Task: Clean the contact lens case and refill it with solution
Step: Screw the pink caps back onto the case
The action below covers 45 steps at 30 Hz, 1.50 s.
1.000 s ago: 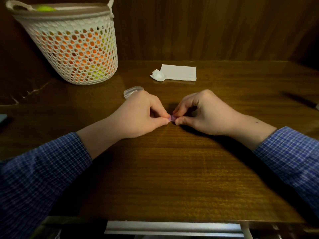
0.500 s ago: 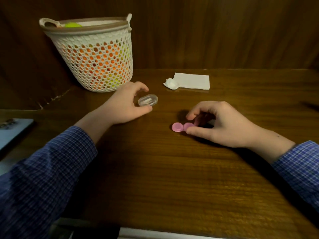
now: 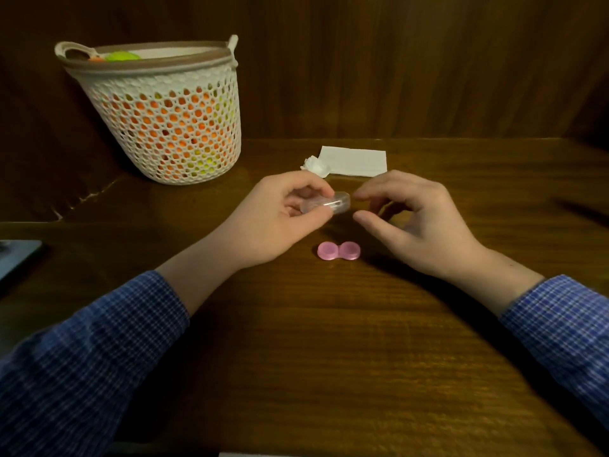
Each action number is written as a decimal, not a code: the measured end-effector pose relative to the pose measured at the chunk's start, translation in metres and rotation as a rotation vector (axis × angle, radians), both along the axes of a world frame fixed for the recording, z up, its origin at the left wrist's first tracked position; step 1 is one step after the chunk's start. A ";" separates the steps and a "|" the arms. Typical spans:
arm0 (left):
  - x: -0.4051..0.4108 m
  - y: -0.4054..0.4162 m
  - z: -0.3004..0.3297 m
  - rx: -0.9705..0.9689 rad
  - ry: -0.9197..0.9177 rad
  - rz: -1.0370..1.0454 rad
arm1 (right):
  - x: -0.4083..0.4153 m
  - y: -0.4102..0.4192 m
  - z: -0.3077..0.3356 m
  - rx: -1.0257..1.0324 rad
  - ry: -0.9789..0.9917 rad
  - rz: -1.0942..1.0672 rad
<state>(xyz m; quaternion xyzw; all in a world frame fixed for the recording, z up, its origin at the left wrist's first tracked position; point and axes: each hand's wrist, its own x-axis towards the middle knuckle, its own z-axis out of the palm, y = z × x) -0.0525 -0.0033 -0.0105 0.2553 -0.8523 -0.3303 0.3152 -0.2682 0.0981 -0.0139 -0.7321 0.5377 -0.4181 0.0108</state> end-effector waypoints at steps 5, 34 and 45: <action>-0.006 0.014 0.001 0.128 0.076 -0.036 | 0.001 0.002 0.003 -0.122 0.138 0.101; -0.002 0.007 -0.001 0.543 0.077 -0.175 | 0.010 -0.006 0.003 0.137 -0.633 -0.118; 0.013 -0.018 -0.004 0.642 0.200 0.016 | -0.006 0.006 -0.003 0.473 -0.150 0.054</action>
